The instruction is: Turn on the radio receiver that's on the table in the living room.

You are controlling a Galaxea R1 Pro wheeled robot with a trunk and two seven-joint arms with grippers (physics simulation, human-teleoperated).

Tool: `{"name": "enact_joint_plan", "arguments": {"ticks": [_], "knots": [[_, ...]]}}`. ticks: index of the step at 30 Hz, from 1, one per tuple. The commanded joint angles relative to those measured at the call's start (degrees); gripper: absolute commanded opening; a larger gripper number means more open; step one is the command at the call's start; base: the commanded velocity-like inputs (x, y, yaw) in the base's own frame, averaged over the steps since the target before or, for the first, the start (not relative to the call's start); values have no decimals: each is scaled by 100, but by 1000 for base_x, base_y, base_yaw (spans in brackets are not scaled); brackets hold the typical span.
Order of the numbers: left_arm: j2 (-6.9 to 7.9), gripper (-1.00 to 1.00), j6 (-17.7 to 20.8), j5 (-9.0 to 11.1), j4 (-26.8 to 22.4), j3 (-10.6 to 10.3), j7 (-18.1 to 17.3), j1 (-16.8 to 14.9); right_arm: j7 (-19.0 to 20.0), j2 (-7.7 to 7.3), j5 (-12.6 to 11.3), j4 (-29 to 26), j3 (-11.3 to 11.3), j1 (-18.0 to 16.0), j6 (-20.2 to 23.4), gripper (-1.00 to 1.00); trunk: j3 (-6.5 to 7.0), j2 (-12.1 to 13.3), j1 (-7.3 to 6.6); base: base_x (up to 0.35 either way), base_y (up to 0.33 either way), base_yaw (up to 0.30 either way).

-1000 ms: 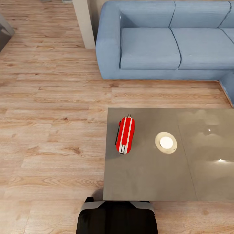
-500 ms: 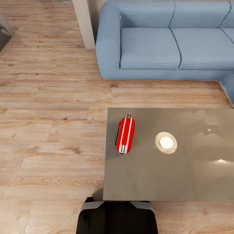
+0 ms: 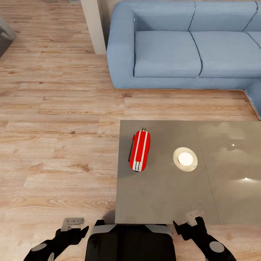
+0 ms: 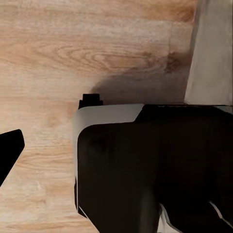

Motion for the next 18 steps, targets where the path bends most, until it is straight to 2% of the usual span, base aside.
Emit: {"name": "enact_joint_plan", "arguments": {"ticks": [1,3,5,6,8,10,12,18], "knots": [[2,100,47,51,-81,22,-47,-18,-43,0,-7,-61,-9,-138,46,100,0,0,0,0,0,0],[6,100,128,172,-167,44,-97,-198,-86,0,-13,-125,-11,-447,270,100,0,0,0,0,0,0],[4,100,230,310,-204,54,-130,-602,-85,2,-15,-165,-2,-860,582,100,0,0,0,0,0,0],[3,100,271,332,-208,55,-134,-687,-81,2,-15,-170,-1,-936,626,100,0,0,0,0,0,0],[1,100,610,416,-218,58,-151,-1184,-66,9,-12,-240,7,-1276,710,100,0,0,0,0,0,0],[-1,100,714,432,-220,58,-182,-1366,-65,22,-10,-256,2,-1399,676,100,0,0,0,0,0,0],[-20,100,801,441,-220,54,-256,-1531,-80,38,-8,-268,-2,-1516,418,100,0,0,0,0,0,0],[-33,100,842,412,-205,51,-267,-1588,-108,41,-9,-272,1,-1555,-468,100,0,0,0,0,0,0]]}}
